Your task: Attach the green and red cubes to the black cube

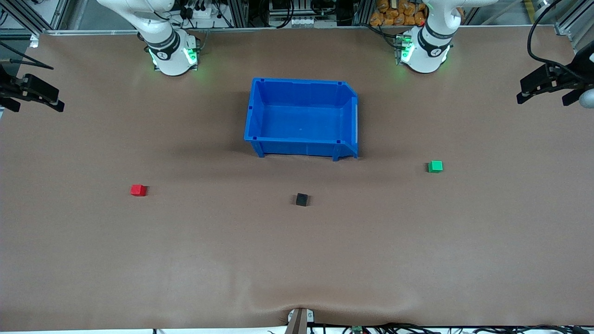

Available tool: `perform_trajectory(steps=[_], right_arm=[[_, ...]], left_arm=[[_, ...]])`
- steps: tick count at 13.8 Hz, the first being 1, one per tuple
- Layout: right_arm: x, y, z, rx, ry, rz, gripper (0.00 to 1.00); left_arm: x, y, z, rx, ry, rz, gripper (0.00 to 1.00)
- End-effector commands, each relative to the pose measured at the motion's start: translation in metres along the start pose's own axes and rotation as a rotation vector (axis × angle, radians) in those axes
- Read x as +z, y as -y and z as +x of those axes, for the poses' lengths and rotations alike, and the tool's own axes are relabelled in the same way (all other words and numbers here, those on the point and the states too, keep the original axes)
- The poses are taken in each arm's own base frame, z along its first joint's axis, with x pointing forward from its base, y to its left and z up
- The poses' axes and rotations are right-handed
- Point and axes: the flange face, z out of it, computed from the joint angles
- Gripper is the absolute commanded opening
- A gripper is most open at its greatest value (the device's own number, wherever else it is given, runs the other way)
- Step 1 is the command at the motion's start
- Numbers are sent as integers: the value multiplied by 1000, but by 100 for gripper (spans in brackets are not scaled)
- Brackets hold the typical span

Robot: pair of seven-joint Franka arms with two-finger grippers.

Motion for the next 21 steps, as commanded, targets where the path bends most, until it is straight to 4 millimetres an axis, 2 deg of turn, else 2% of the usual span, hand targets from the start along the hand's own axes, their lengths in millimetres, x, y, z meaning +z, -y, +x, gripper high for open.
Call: perform_trajectory(steps=[1,6,8,11,12,15,16,17,19,20,21], right_arm=[[8,-9,8,0,13,10,100],[8,-9,8,3,13,12,100],[8,-10,8,-2,13,12,100],[10,-14,10,3,15,-4,100],[20,-18,18,6,32,-5,100],[35,-41,30,56,52,7,100],[40,-55,37,78,28,16,100],[57,-70,50,101,30,34,100],[100,-74,79,89,58,53,100],[131,-73,94,85,102,61,100],[173,-74,109,95,167,74,100]], left_arm=[[-7,1,-1,14,3,0,100],[-7,0,1,-4,3,2,100],[8,-1,3,-2,29,2,100],[63,-6,13,-1,89,-13,100],[80,-1,10,-10,106,-16,100],[127,23,-1,-71,125,-62,100],[146,22,-1,-75,131,-64,100],[168,18,-2,-71,131,-62,100],[213,12,-6,-66,121,-59,100],[236,12,-10,-78,115,-58,100],[256,12,-14,-95,97,-55,100]])
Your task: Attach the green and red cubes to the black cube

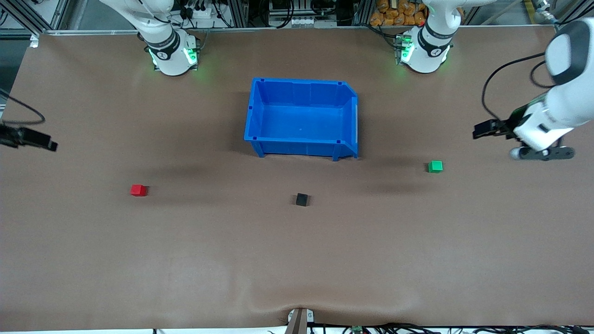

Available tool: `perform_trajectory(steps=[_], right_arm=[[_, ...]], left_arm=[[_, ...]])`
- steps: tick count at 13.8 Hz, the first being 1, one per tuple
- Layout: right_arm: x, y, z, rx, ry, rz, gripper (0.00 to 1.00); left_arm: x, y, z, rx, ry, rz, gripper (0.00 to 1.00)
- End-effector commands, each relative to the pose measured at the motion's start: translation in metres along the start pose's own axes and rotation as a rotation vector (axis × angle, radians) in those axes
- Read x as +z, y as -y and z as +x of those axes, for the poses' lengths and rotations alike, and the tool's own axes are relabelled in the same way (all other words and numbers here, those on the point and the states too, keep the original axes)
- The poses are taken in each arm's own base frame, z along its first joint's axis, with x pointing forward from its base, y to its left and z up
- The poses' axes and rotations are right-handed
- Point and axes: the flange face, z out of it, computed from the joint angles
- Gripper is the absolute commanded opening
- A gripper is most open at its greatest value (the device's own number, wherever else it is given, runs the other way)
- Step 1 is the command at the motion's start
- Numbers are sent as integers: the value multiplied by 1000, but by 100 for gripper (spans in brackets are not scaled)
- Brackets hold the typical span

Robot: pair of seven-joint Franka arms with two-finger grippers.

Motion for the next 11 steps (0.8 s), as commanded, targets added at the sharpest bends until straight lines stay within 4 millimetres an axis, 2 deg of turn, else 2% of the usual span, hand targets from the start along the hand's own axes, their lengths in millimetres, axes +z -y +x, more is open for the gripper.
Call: perform_trajectory(steps=[1,3,5,8,9,11], right_arm=[[73,-5,46,8,79,47,100],[135,-10,72,24,133,99,100],[180,-11,89,40,155,117,100],[252,-21,107,93,191,125,100],[273,-19,106,96,213,129,100],[307,9,102,94,203,107,100]], left_arm=[[49,1,-17,-50,-49,-12,100],[80,3,-21,-57,-69,-11,100],[110,3,-22,-59,-85,-10,100],[156,2,-10,-81,-73,-4,100],[169,3,-4,-93,-88,-6,100],[192,1,9,-115,-124,-11,100]])
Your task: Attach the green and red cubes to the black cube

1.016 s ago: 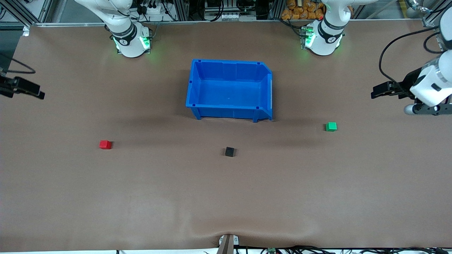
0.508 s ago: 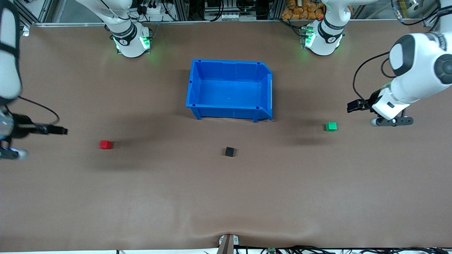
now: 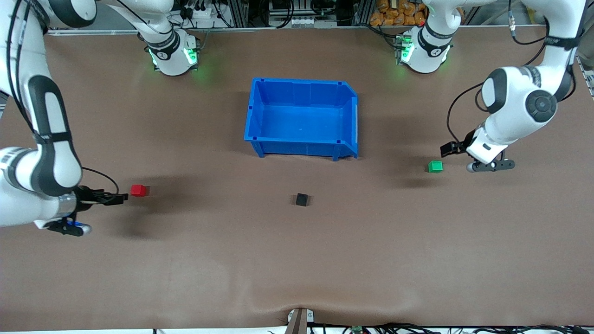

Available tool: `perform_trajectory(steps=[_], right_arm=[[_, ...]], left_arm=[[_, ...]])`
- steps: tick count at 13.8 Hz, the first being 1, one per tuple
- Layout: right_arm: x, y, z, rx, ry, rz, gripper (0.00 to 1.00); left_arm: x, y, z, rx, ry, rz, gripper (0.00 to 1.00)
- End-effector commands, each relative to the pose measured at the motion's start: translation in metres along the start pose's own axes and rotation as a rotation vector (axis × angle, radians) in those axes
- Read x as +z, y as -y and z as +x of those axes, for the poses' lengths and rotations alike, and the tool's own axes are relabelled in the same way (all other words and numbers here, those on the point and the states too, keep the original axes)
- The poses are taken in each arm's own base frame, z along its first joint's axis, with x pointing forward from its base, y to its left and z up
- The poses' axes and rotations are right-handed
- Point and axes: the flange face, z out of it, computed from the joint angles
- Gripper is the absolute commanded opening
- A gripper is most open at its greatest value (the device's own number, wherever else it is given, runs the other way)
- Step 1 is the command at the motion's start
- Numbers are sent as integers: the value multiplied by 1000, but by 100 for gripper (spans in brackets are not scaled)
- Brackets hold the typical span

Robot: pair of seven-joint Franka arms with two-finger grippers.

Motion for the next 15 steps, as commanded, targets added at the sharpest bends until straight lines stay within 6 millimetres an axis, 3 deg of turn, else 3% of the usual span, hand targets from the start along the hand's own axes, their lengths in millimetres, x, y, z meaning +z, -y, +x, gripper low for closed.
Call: perform_trajectory(steps=[1,4,6,7,8,11,13,15], right_arm=[[37,20,-3,45,-23,-10,100],[44,8,-3,8,-20,-123,100],[48,13,-4,-4,-12,-137,100],[54,14,-5,-7,-3,-142,98],[63,12,-8,-10,13,-147,85],[74,21,-8,-20,23,-153,82],[87,19,-7,-18,44,-153,66],[87,19,-7,-20,44,-154,34]], left_arm=[[32,-6,13,-45,-39,-9,100],[56,-12,15,-44,-47,-11,100],[70,-19,12,-48,-23,-9,100],[75,-21,14,-45,-31,-9,100],[80,-21,15,-46,-37,-11,100],[90,-22,21,-31,-31,-6,100],[92,-21,20,-1,-26,9,100],[97,-21,18,8,-14,16,100]])
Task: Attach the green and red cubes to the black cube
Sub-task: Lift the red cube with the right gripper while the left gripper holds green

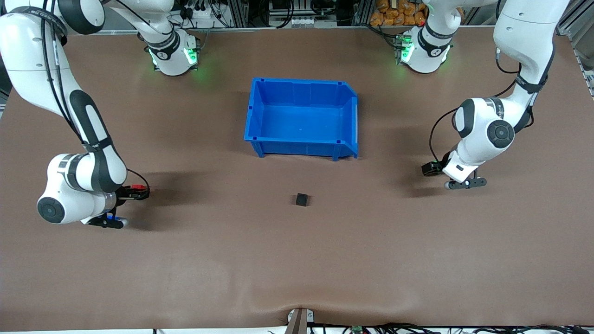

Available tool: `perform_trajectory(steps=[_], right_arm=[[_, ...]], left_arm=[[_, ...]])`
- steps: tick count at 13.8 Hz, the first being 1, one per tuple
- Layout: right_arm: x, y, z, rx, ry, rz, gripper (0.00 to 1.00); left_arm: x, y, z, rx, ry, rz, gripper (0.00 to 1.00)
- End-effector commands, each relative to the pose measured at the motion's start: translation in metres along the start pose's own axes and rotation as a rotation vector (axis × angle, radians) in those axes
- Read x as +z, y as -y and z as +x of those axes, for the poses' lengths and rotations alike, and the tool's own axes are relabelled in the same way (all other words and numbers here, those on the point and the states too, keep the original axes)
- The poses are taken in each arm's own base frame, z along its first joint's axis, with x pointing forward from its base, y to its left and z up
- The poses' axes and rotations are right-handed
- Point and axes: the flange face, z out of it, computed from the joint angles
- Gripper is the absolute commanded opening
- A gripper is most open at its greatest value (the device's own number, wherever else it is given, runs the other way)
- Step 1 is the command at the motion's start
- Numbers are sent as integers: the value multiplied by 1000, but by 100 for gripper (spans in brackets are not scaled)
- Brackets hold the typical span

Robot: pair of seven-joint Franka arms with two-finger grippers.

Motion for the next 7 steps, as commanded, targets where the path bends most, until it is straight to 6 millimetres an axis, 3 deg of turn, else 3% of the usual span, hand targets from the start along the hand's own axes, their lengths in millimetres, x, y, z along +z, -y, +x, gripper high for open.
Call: perform_trajectory(steps=[1,2,5,6,7], right_arm=[[1,1,1,5,-7,-20,11],[-3,1,1,7,-13,-18,0],[-31,1,5,170,-54,8,0],[-36,12,3,279,-39,21,0],[-40,25,0,408,3,75,0]], left_arm=[[4,-1,2,17,0,12,100],[4,-1,1,17,6,13,91],[4,0,-4,18,53,22,29],[4,1,-6,17,68,24,6],[5,2,-7,14,75,26,0]])
